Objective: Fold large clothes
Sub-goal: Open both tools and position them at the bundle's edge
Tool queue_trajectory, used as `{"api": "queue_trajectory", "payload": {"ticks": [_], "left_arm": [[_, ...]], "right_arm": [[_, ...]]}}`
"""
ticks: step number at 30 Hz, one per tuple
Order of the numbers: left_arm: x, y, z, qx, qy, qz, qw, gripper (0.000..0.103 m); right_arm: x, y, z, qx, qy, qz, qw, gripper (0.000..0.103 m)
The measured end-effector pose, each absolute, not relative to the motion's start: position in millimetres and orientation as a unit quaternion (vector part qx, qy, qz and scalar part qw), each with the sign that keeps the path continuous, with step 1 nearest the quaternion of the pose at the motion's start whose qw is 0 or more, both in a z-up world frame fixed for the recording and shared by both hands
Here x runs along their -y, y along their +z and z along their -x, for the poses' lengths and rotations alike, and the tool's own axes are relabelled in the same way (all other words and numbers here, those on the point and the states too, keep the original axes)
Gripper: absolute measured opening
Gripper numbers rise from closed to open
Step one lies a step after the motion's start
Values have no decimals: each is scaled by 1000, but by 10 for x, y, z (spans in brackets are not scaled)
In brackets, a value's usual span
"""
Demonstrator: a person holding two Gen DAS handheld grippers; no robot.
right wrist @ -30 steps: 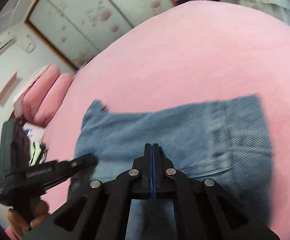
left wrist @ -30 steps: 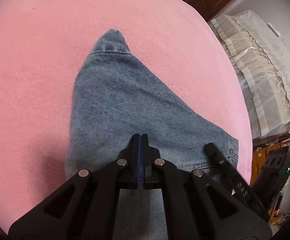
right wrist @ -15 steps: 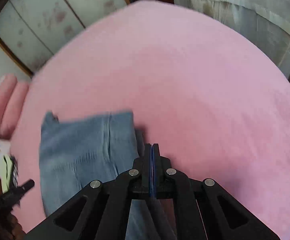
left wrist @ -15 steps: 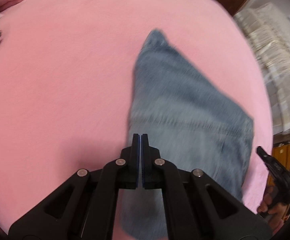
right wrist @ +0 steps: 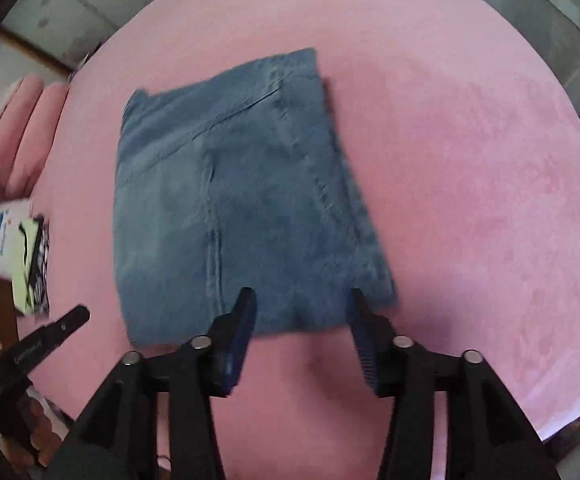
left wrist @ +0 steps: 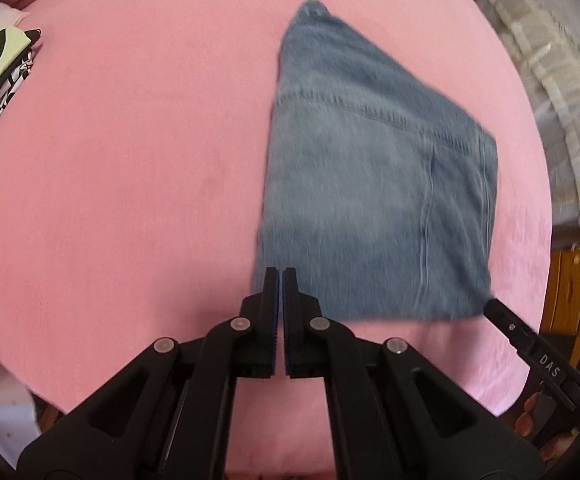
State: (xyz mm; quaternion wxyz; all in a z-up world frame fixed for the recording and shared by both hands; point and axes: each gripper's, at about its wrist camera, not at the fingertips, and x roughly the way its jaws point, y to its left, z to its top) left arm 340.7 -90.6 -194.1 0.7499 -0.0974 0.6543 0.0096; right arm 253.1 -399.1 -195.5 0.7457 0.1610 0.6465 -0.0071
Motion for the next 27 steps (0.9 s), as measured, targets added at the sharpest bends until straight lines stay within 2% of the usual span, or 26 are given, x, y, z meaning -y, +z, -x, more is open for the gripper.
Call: {"api": "queue_trajectory", "payload": {"ticks": [6, 7, 9, 10, 11, 27], "left_arm": [[1026, -1746, -3218, -684, 3, 71, 726, 1], [1039, -1707, -3197, -684, 5, 70, 726, 6], [1083, -1616, -3149, -679, 13, 61, 732, 42], [1104, -1565, -3137, -672, 15, 59, 738, 73], [1126, -1533, -3155, -666, 14, 60, 743, 81], [1346, -1238, -3245, -642, -23, 63, 764, 81]], "right_arm": [[3665, -1760, -2530, -653, 23, -96, 751, 92], [3635, -1719, -2521, -655, 28, -89, 750, 94], [3585, -1670, -2532, -657, 37, -80, 749, 101], [3560, -1633, -2531, -657, 43, -78, 749, 101], [3530, -1608, -2543, -655, 46, -80, 750, 102], [3471, -1276, -2576, -631, 66, -80, 769, 103]]}}
